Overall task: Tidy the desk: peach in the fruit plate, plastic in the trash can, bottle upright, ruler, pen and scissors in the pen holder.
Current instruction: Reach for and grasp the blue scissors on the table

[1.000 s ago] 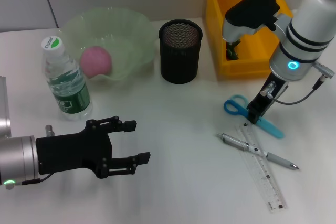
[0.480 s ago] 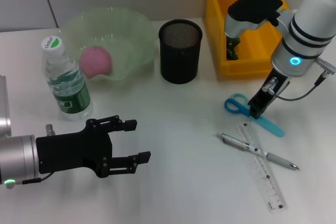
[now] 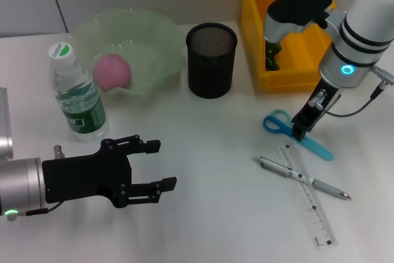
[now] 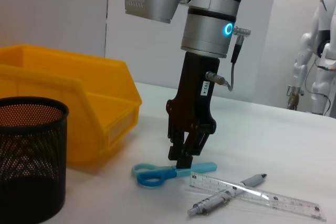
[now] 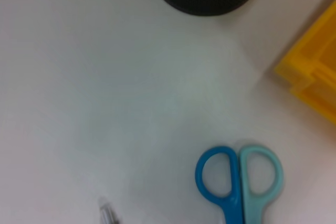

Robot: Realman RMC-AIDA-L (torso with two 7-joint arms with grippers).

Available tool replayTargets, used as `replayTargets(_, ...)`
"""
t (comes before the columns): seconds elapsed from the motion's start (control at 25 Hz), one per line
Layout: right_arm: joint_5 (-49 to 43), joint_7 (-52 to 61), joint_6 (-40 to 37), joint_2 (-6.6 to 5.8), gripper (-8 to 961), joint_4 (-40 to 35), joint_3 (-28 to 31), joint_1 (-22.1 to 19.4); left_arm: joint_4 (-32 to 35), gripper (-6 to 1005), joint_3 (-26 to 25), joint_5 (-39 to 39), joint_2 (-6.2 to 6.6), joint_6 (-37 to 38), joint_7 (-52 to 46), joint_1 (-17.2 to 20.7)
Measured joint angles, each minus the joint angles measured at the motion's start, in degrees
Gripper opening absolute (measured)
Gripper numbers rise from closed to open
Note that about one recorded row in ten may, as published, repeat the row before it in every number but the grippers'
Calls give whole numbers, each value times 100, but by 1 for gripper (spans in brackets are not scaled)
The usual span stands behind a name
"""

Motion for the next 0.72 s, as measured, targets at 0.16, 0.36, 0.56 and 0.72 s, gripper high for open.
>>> replayTargets(0.16, -1, 0, -7, 0, 200, 2, -28, -11, 1, 786, 0, 0, 0, -5, 0, -5)
replayTargets(0.36, -1, -30, 23, 4, 284, 30, -27, -18, 1, 786, 0, 1, 0, -9, -4, -9)
replayTargets(0.56, 0, -44, 38, 22, 284, 54, -43, -32, 1, 786, 0, 1, 0, -9, -9, -18)
replayTargets(0.72, 0, -45, 40, 24, 284, 57, -47, -42, 1, 786, 0, 1, 0, -9, -9, -24)
